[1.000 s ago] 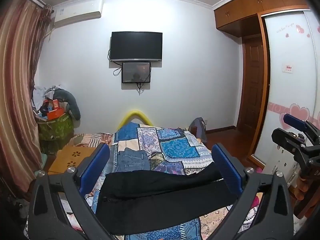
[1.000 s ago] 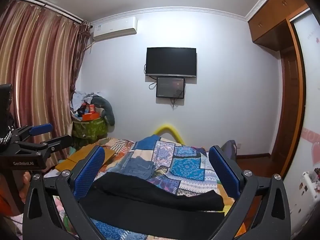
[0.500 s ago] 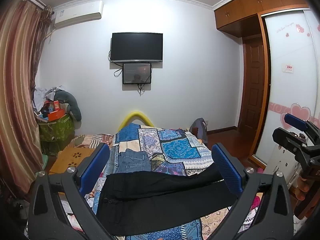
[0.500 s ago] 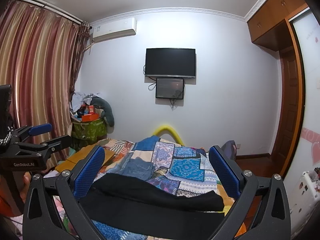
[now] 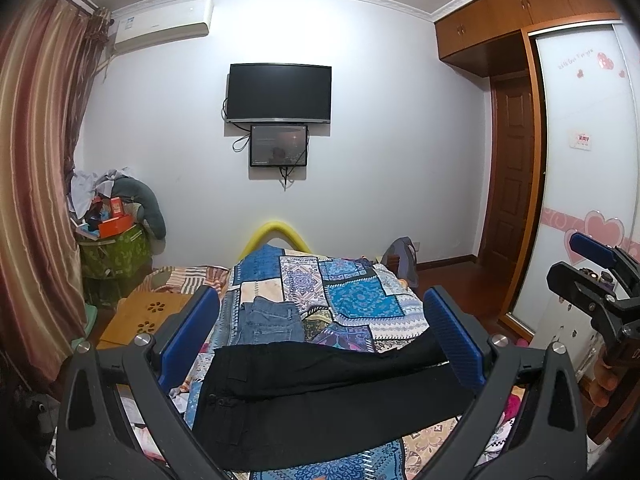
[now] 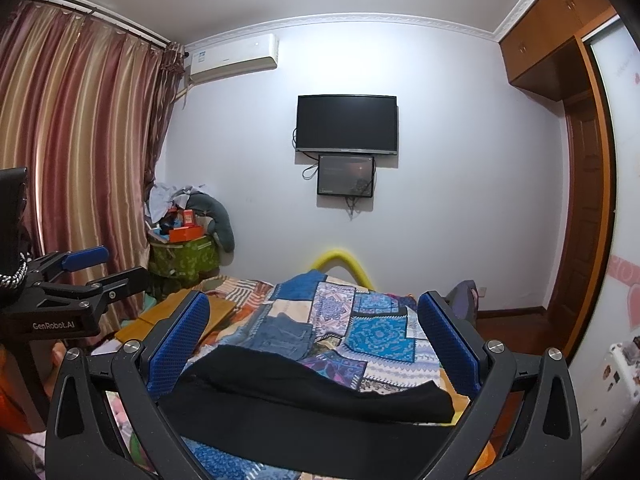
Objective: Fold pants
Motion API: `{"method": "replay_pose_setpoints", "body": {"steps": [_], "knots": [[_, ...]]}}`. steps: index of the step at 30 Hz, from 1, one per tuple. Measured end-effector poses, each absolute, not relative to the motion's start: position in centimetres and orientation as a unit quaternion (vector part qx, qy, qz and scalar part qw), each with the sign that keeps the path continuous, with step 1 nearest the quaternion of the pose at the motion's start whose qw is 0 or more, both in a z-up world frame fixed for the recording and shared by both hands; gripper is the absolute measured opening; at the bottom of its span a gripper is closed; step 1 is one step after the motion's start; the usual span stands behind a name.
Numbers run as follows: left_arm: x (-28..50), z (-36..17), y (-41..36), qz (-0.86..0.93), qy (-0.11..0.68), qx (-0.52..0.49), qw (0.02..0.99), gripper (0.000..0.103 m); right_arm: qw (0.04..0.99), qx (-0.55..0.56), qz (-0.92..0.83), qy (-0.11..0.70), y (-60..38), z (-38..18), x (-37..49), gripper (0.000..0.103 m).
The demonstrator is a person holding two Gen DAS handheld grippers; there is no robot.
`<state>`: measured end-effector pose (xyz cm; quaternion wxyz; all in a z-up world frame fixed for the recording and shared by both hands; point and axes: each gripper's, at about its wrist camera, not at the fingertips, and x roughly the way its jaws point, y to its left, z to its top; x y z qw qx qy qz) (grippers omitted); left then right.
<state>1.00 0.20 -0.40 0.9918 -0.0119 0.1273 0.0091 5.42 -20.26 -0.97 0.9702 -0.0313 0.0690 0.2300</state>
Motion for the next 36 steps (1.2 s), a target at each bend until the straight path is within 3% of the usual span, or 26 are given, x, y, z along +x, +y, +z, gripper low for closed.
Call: {"method": "replay_pose_setpoints", "body": {"steps": [36], "knots": [[1.23, -0.93, 0.21, 0.01, 0.121, -0.01, 0.993, 0.103, 0.971, -0.033, 0.227, 0.067, -20.04, -1.09, 5.66, 0.103]]}}
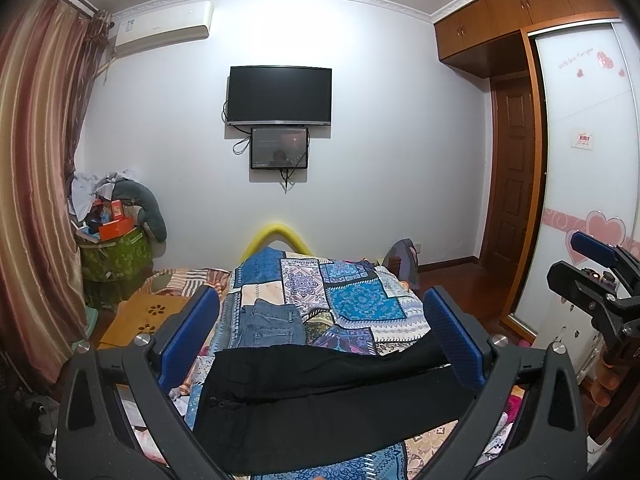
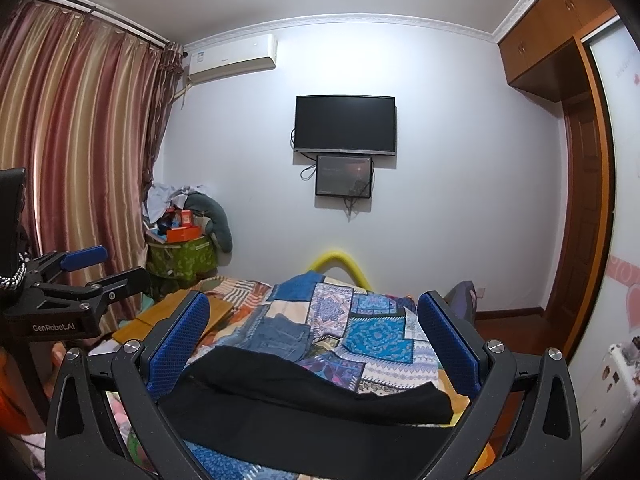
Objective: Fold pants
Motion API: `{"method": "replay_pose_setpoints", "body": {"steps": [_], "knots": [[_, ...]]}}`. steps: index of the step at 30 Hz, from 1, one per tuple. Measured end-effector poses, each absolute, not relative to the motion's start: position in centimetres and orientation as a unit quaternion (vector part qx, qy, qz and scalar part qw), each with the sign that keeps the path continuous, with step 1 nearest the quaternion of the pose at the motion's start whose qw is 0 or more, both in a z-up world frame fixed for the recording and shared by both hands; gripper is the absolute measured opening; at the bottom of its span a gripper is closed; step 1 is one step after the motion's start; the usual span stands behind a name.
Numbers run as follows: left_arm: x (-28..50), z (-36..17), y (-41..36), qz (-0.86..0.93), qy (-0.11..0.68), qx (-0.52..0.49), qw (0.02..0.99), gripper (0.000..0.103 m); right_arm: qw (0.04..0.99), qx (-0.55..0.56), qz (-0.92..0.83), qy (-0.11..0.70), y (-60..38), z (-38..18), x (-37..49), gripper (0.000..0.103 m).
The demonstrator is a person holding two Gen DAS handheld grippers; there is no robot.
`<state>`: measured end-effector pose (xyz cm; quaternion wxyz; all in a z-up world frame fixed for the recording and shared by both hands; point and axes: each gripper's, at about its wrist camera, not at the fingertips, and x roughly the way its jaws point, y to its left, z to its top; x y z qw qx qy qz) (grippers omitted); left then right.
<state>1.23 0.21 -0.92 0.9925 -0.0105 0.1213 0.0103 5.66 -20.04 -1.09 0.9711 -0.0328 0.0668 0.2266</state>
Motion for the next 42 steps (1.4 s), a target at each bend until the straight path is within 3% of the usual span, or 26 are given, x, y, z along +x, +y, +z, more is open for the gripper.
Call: {"method": "replay_pose_setpoints", "body": {"steps": [20, 42], "knots": [[5.9, -3.9, 2.6, 0.037, 0.162, -0.017, 0.986, 0.103, 0.963, -0.039, 0.243, 0.113, -18.6, -3.8, 9.4, 0.103], [26.4, -19.3, 18.0, 0.143, 0.324, -0.002, 0.935, 0.103, 0.918, -0.101, 0.274, 0.269, -15.3, -15.4, 27.2, 0.102]]}}
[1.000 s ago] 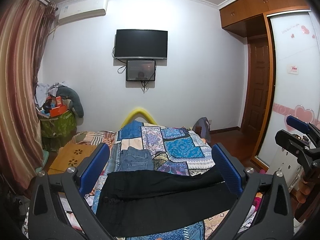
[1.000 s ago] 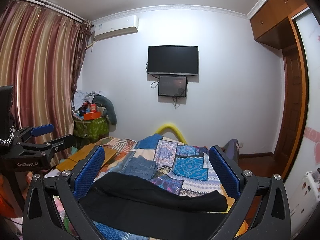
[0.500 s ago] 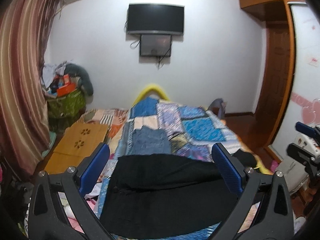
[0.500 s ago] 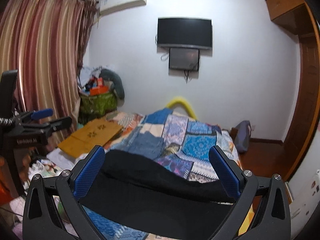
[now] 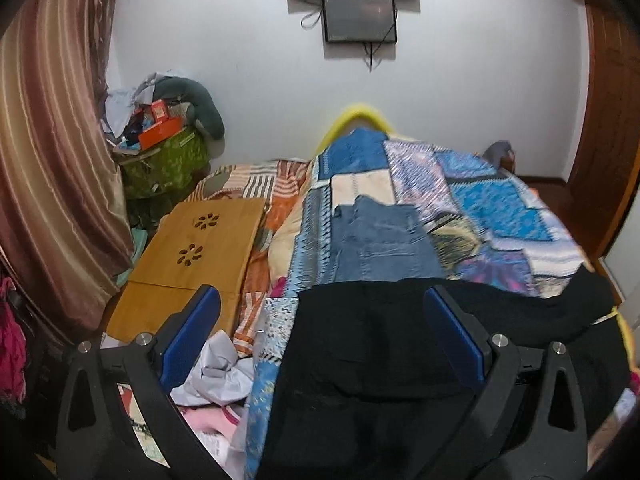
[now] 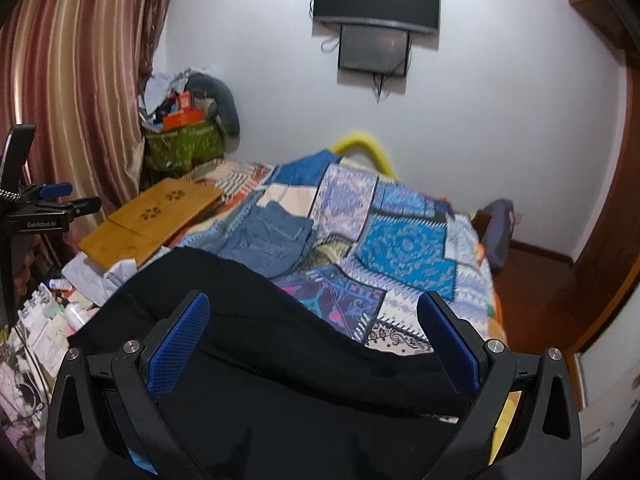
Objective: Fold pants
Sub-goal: 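Grasp the black trousers' waistband with the left gripper while the right gripper grasps the other waistband end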
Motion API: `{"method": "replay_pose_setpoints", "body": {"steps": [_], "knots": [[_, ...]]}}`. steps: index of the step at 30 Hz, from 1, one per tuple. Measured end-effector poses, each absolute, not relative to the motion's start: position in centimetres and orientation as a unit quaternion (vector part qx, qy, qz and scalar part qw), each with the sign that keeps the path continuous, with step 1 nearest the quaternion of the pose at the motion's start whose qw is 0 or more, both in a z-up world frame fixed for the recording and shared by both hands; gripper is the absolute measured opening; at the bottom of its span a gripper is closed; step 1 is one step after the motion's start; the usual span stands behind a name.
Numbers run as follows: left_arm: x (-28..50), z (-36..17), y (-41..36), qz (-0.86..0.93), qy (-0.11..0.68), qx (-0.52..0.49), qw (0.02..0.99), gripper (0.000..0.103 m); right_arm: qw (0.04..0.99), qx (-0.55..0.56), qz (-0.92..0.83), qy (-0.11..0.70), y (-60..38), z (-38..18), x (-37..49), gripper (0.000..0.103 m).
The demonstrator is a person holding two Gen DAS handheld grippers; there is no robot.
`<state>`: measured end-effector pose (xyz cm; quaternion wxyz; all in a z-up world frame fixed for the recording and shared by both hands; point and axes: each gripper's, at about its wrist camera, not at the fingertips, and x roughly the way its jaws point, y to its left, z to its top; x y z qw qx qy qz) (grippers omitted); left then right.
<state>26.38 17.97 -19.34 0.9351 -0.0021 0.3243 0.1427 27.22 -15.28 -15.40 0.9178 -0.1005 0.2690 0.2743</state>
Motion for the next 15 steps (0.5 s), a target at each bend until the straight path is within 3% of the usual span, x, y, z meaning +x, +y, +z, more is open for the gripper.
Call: {"method": "replay_pose_setpoints", "body": {"steps": [8, 12, 15], "knots": [[32.3, -25.6, 21.8, 0.135, 0.367, -0.024, 0.92, 0.103, 0.892, -0.127, 0.294, 0.319, -13.8, -20.6, 33.5, 0.102], [35.5, -29.4, 23.6, 0.124, 0.414, -0.053, 0.9, 0.091, 0.87, -0.119, 0.322, 0.355, -13.3, -22.8, 36.3, 0.102], [37.4, -31.9, 24.5, 0.12, 0.445, -0.07, 0.885, 0.089, 0.863, -0.146, 0.319, 0.365, -12.4, -24.3, 38.0, 0.102]]}}
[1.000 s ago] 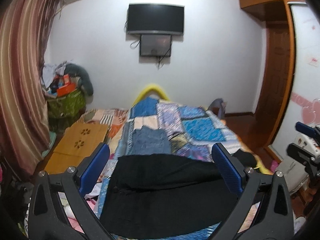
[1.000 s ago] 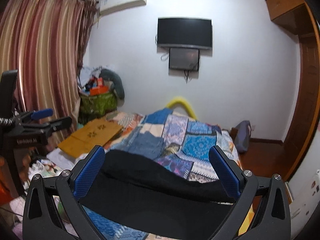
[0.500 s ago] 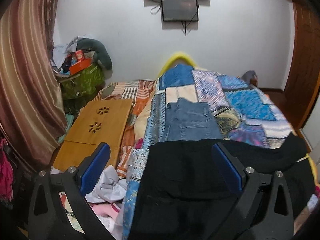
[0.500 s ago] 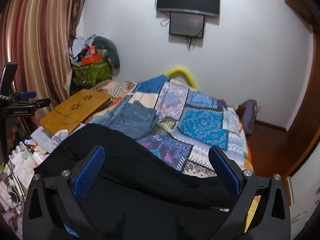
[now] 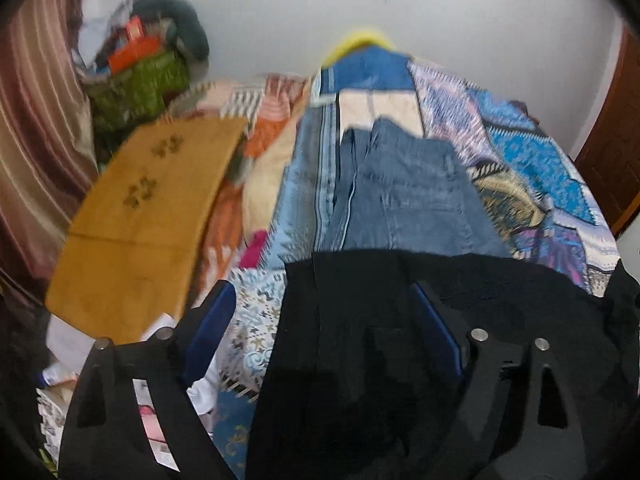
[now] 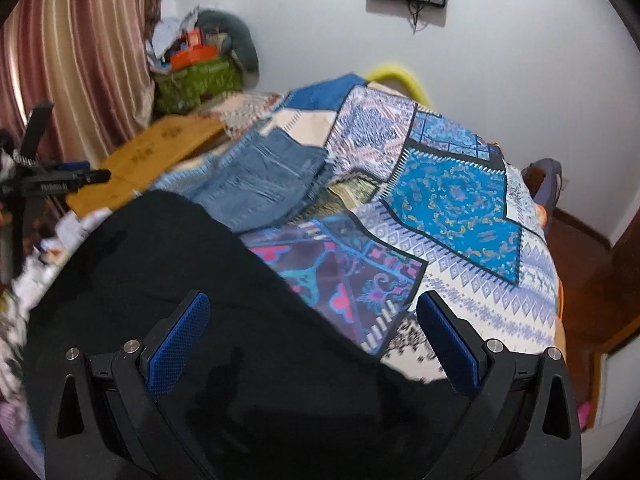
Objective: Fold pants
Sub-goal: 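Grasp the black trousers' waistband with the left gripper while the right gripper grasps the other waistband end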
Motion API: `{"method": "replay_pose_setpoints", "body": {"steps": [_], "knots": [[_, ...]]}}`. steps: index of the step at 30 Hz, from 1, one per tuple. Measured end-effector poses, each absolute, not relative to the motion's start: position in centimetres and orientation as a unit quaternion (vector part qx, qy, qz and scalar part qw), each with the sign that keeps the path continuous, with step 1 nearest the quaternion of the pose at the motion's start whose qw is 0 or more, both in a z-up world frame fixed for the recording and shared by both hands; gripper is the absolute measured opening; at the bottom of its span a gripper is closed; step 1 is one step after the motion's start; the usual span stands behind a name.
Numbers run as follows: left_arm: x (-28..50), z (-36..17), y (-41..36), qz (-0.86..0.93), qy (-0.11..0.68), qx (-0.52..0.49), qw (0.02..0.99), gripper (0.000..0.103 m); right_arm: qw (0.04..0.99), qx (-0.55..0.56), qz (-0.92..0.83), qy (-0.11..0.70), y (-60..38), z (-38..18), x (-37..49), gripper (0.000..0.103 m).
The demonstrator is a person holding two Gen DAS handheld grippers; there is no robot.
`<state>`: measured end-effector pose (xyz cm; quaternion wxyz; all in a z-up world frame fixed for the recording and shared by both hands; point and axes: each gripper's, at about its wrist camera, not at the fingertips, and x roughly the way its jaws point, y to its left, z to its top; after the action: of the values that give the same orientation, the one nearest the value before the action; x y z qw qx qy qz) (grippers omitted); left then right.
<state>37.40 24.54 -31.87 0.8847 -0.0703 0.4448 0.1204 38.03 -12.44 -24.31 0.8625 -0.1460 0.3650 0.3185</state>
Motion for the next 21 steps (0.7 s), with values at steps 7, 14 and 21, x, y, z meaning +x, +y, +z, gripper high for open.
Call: {"method": "replay_pose_setpoints", "body": {"steps": [7, 14, 21], "knots": [[41.1, -36.2, 26.1, 0.113, 0.502, -0.092, 0.852, 0.088, 0.818, -0.186, 0.361, 0.407, -9.8, -27.6, 42.0, 0.088], [43.4, -38.7, 27.3, 0.101, 0.536, -0.124, 0.829, 0.082, 0.769, -0.228, 0.403, 0.44, -7.2, -30.5, 43.5, 0.073], [44.2, -40.1, 26.9, 0.088, 0.554, -0.149, 0.815, 0.06, 0.733, -0.22, 0.437, 0.473, -6.0, -32.1, 43.8, 0.047]]}}
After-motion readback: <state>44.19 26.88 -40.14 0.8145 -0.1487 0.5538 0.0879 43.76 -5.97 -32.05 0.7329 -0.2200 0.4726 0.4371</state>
